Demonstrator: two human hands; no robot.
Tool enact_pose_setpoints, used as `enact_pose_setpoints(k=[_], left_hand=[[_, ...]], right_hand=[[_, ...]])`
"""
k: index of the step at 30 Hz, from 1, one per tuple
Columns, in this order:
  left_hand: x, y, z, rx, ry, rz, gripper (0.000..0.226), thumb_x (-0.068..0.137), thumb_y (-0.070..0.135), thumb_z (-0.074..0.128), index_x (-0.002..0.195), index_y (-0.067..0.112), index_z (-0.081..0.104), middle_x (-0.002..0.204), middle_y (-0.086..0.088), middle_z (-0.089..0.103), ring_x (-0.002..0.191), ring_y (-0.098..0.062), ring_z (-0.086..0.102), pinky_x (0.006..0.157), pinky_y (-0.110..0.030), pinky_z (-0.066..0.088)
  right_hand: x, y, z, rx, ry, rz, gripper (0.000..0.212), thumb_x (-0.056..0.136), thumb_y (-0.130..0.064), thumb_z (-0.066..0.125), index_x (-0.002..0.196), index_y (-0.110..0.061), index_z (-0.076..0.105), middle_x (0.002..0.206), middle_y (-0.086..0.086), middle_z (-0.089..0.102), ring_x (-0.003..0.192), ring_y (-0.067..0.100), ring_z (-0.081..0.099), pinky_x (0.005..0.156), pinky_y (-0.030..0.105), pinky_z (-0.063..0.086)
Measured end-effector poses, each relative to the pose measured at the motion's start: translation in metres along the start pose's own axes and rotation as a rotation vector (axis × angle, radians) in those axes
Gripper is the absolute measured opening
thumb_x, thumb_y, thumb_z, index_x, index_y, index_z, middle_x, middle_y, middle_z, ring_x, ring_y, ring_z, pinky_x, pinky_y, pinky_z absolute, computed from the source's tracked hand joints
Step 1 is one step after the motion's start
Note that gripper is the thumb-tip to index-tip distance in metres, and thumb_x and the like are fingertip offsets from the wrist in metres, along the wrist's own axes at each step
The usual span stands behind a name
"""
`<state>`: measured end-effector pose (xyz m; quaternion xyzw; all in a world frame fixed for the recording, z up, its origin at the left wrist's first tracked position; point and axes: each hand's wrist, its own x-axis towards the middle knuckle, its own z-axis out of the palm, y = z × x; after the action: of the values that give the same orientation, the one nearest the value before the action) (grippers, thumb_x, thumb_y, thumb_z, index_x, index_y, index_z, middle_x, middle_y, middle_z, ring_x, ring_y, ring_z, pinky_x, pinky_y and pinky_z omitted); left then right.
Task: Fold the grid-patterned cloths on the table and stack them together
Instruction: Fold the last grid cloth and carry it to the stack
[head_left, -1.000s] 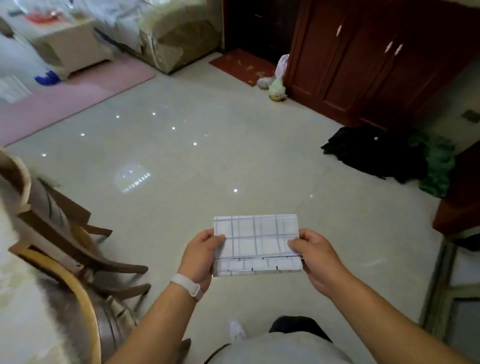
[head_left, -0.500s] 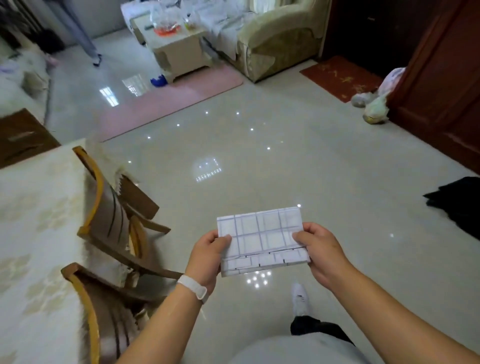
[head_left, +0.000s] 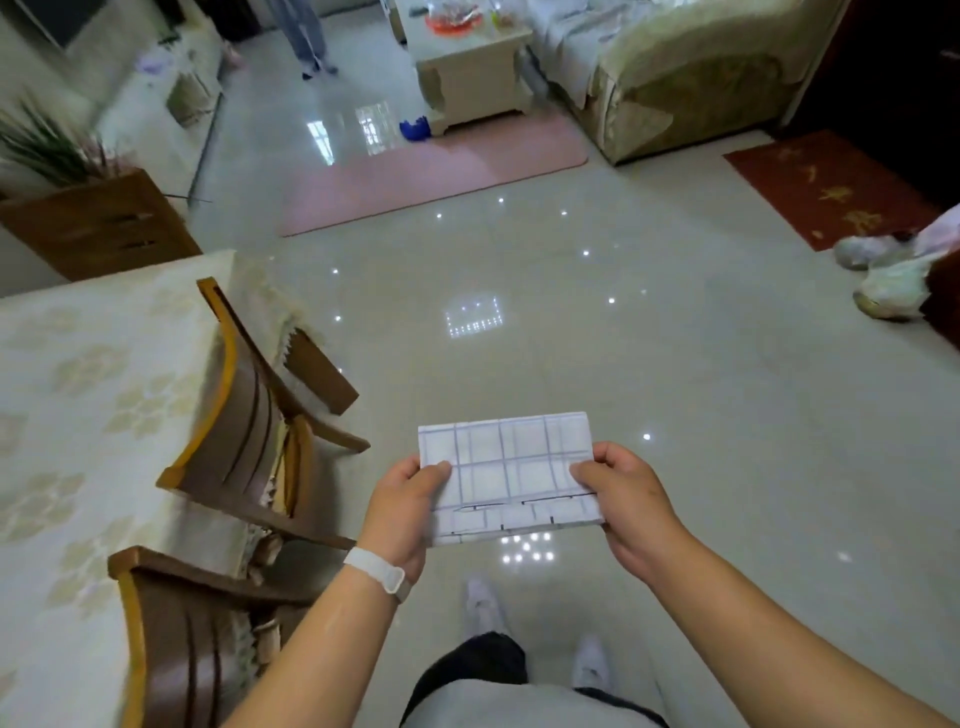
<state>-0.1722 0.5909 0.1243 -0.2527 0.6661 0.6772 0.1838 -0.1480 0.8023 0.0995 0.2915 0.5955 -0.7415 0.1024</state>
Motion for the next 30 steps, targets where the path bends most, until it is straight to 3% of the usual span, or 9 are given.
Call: enact_pose_setpoints(k=[3, 13, 17, 20, 24, 30], left_hand=[[0.032, 0.008, -0.012, -0.061, 0.055, -0.046, 0.020, 0.091, 0.014, 0.058, 0.109, 0.009, 0.064, 0.102, -0.018, 0.071, 0.099, -0.039, 0.066, 0.088, -0.062, 0.050], [0.192, 0.084, -0.052, -0.183, 0.026, -0.092, 0.011, 0.092, 0.009, 0.057, 0.099, 0.008, 0.065, 0.092, -0.018, 0.072, 0.082, -0.032, 0.069, 0.072, -0.046, 0.057], [0.250, 0.134, -0.073, -0.190, 0.017, -0.068, 0.007, 0.090, 0.007, 0.059, 0.092, 0.007, 0.065, 0.089, -0.019, 0.071, 0.078, -0.032, 0.067, 0.078, -0.052, 0.054], [0.292, 0.168, -0.086, -0.190, 0.001, -0.048, 0.011, 0.089, 0.007, 0.059, 0.098, 0.005, 0.066, 0.096, -0.020, 0.071, 0.084, -0.035, 0.068, 0.082, -0.057, 0.054], [0.327, 0.201, -0.095, -0.172, -0.042, -0.033, 0.020, 0.090, 0.005, 0.058, 0.107, 0.007, 0.067, 0.101, -0.016, 0.072, 0.096, -0.036, 0.068, 0.084, -0.057, 0.053], [0.387, 0.234, -0.101, -0.191, 0.006, -0.070, 0.021, 0.086, -0.002, 0.061, 0.106, 0.004, 0.063, 0.102, -0.019, 0.071, 0.090, -0.035, 0.069, 0.081, -0.052, 0.056]], right_hand=[[0.033, -0.013, 0.026, -0.031, -0.026, 0.025, 0.014, 0.086, 0.002, 0.055, 0.083, -0.009, 0.063, 0.078, 0.007, 0.067, 0.068, 0.018, 0.063, 0.061, 0.031, 0.047], [0.168, -0.068, 0.128, -0.185, 0.003, 0.067, 0.016, 0.083, 0.002, 0.055, 0.080, -0.011, 0.064, 0.078, 0.008, 0.069, 0.071, 0.021, 0.064, 0.066, 0.033, 0.047], [0.213, -0.105, 0.173, -0.233, 0.005, 0.050, 0.018, 0.083, 0.001, 0.055, 0.076, -0.013, 0.064, 0.074, 0.005, 0.067, 0.070, 0.021, 0.062, 0.066, 0.033, 0.045], [0.248, -0.134, 0.207, -0.236, 0.006, 0.015, 0.014, 0.081, -0.004, 0.057, 0.075, -0.014, 0.064, 0.076, 0.005, 0.067, 0.072, 0.022, 0.061, 0.067, 0.034, 0.046], [0.286, -0.164, 0.239, -0.229, -0.007, -0.018, 0.010, 0.081, -0.003, 0.055, 0.082, -0.007, 0.064, 0.080, 0.009, 0.066, 0.074, 0.024, 0.060, 0.069, 0.037, 0.045], [0.355, -0.196, 0.272, -0.214, -0.038, 0.006, 0.013, 0.085, 0.000, 0.053, 0.084, -0.007, 0.064, 0.079, 0.010, 0.067, 0.072, 0.024, 0.062, 0.066, 0.035, 0.048]])
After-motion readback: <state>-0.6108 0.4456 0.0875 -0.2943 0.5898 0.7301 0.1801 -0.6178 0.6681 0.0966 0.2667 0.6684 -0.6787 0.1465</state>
